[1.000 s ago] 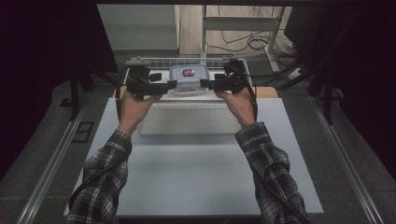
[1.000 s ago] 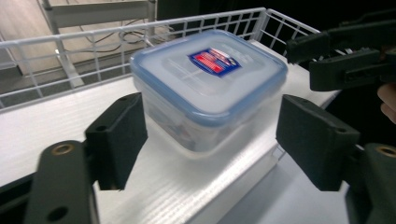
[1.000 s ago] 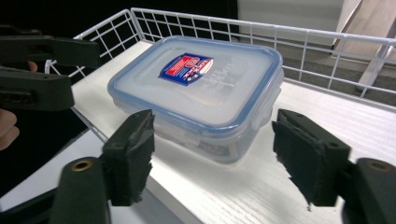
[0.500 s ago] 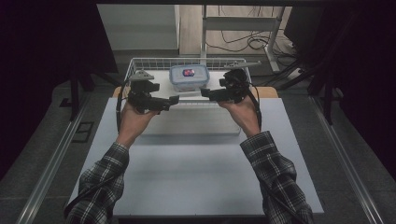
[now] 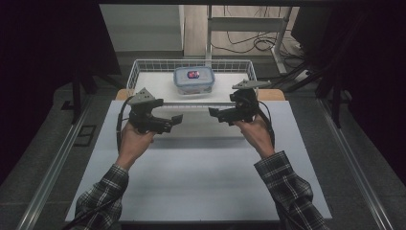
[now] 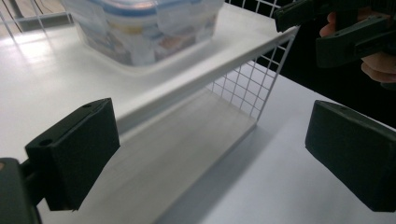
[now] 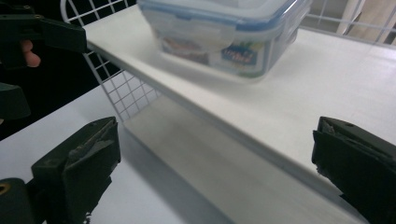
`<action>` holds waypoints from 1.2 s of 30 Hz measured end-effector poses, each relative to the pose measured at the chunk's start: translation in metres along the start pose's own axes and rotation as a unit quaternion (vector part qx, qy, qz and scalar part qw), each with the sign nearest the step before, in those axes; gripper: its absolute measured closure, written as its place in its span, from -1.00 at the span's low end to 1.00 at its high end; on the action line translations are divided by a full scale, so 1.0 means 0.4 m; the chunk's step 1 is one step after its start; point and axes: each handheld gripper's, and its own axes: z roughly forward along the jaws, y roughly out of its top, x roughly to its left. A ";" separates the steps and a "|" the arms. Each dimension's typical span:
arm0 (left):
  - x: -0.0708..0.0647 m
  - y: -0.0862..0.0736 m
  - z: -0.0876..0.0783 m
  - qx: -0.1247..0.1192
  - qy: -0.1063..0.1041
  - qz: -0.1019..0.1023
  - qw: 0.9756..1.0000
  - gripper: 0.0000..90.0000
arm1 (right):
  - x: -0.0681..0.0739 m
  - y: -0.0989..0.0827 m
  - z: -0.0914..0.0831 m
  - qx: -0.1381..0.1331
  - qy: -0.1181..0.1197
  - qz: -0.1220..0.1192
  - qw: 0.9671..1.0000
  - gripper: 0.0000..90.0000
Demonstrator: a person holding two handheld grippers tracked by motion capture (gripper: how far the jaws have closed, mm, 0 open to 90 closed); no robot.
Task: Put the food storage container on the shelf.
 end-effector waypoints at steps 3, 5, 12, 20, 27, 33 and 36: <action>-0.012 -0.028 -0.007 0.003 -0.003 0.001 1.000 -0.97 | 0.012 -0.021 -0.009 -0.002 0.004 -0.001 1.000 -0.98; -0.021 -0.055 -0.012 0.007 -0.002 0.005 1.000 -0.97 | 0.023 -0.039 -0.015 -0.002 0.006 -0.004 1.000 -0.99; -0.044 -0.136 -0.039 0.020 -0.001 0.000 1.000 -0.97 | 0.072 -0.115 -0.035 0.003 0.005 -0.032 0.999 -1.00; -0.089 -0.217 -0.081 0.027 -0.007 -0.006 1.000 -0.98 | 0.113 -0.197 -0.080 0.006 0.003 -0.040 0.999 -1.00; -0.109 -0.275 -0.101 0.028 0.001 -0.013 1.000 -0.98 | 0.124 -0.254 -0.115 0.004 -0.010 -0.038 0.999 -1.00; -0.123 -0.324 -0.121 0.035 0.013 -0.015 0.999 -0.98 | 0.126 -0.312 -0.145 0.010 -0.029 -0.035 0.999 -1.00; -0.128 -0.346 -0.137 0.037 0.023 -0.019 0.999 -0.98 | 0.124 -0.344 -0.159 0.012 -0.035 -0.029 0.999 -1.00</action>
